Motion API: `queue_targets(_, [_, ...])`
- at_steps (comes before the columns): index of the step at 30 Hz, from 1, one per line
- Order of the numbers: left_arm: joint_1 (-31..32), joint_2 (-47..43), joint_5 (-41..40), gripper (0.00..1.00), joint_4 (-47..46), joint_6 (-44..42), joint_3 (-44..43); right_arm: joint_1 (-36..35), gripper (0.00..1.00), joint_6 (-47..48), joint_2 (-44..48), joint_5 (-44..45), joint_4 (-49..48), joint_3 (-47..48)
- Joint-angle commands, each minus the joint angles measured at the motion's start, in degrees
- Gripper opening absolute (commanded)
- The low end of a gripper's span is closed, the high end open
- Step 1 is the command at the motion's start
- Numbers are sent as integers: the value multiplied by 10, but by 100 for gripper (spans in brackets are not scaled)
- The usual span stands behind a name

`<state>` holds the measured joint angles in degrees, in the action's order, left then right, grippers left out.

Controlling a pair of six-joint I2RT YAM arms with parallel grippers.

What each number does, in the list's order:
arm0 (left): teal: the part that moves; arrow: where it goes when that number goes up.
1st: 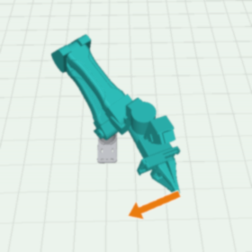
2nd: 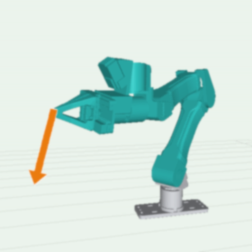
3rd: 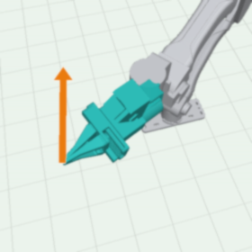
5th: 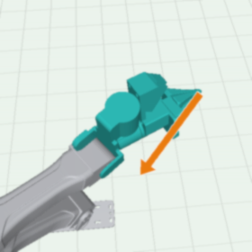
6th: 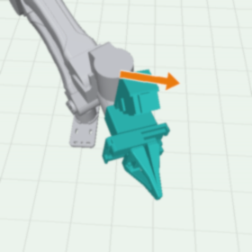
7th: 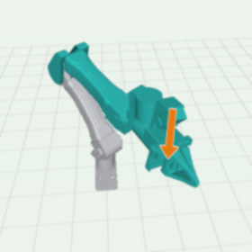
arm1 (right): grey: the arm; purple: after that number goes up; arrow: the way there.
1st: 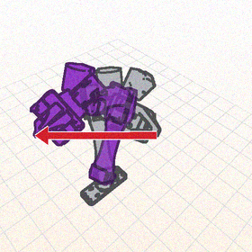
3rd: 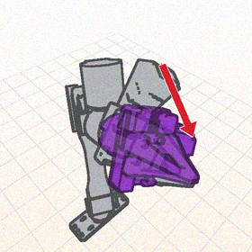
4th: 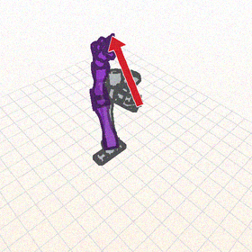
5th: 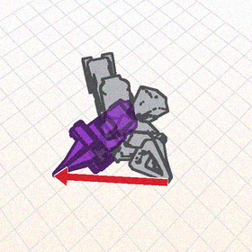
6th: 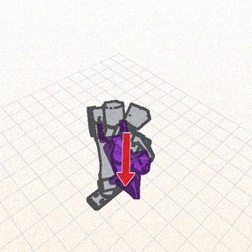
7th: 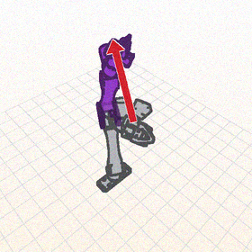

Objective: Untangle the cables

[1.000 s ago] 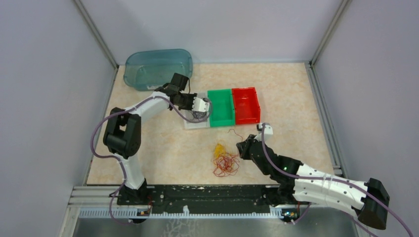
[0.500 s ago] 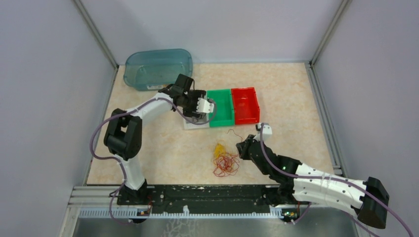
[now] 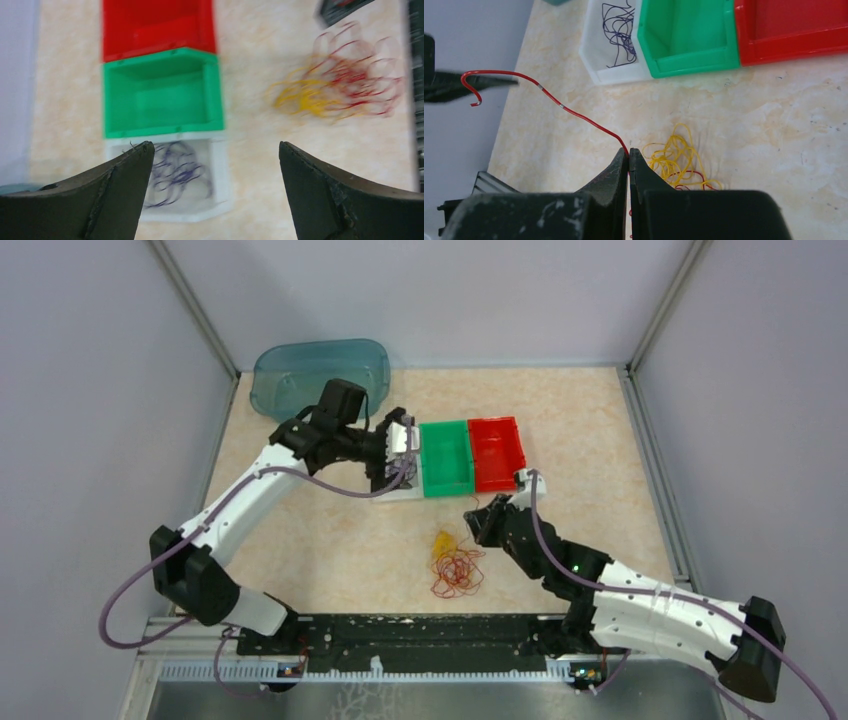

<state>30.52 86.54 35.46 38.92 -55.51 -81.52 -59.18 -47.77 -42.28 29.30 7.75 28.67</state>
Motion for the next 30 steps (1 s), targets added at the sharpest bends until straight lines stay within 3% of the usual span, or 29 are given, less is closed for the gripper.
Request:
queue_targets(1, [32,-48,139,98,-15,197,79,9,0,-6,-23,-47,-48,45])
queue_targets(4, [40,-57,202,96,-65,315,120,11,0,-17,-33,-70,-86,64])
queue_targets(15, [58,-70,317,83,-174,500,159,13,0,-52,-95,-120,-157,160])
queue_targets(24, [59,-106,268,63,-197,545,165,12,0,-74,-107,-146,-209,182])
queue_targets(27, [61,-112,265,47,-207,562,166,12,0,-77,-109,-150,-218,184])
queue_targets(30, [63,-121,249,20,-204,561,164,12,0,-74,-104,-152,-223,180])
